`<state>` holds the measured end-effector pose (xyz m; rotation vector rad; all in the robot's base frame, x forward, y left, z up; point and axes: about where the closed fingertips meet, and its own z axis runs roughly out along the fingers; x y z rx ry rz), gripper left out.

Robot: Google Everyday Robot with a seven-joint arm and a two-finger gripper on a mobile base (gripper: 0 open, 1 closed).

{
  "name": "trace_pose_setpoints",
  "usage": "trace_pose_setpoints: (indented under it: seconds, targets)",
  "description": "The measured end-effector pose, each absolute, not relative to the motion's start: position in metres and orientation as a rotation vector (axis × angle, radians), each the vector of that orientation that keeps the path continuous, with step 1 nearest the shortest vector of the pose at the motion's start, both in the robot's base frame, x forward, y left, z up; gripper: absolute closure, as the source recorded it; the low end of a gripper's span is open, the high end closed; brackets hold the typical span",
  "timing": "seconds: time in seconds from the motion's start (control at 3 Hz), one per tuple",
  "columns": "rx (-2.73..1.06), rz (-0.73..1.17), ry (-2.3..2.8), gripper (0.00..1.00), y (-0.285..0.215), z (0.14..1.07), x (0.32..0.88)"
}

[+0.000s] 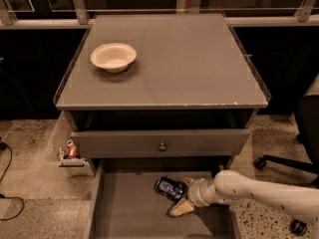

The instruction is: Pick pepsi can from middle drawer and place on counter

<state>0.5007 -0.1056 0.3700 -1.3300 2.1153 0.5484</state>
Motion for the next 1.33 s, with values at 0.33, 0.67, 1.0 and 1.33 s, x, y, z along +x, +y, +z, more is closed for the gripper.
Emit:
trace_pose_setpoints:
  seconds: [0.33, 0.67, 1.0, 1.33]
  targets:
    - [-1.33, 0.549, 2.115, 0.42, -0.1056, 0.37, 0.5007]
    - [-1.33, 0.549, 2.115, 0.65, -0.1055, 0.37, 0.5007]
    - [-1.33, 0.549, 2.115, 0.89, -0.1055, 0.37, 0.5007]
    - [-1.33, 0.549, 2.115, 1.0, -0.1055, 0.37, 0.5007]
